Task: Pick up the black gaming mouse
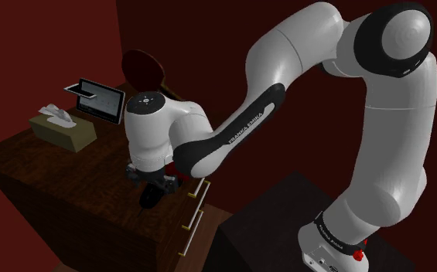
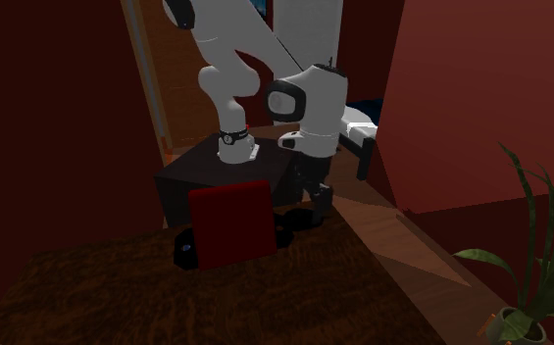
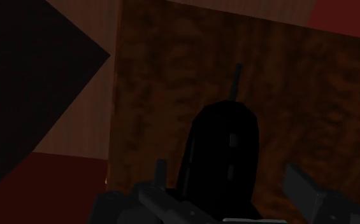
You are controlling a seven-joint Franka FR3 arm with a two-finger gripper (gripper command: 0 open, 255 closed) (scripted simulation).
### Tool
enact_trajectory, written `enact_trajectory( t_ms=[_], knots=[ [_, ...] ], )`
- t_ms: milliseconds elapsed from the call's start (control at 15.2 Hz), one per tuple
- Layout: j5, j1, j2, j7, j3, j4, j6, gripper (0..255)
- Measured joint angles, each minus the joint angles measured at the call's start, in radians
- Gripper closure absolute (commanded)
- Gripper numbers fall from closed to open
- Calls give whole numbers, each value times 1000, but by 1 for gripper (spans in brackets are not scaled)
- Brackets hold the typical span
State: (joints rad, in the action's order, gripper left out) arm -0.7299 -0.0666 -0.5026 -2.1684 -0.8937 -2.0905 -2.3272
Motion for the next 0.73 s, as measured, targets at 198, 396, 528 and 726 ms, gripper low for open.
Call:
enact_trajectory(
  t_ms=[198, 396, 528, 726],
  knots=[
    [-37, 26, -31, -27, 31, 2, -20, 0],
    [-55, 37, -48, -38, 47, 6, -28, 255],
    [-56, 38, -48, -39, 48, 7, -30, 255],
    [-56, 38, -48, -40, 48, 7, -31, 255]
  ],
)
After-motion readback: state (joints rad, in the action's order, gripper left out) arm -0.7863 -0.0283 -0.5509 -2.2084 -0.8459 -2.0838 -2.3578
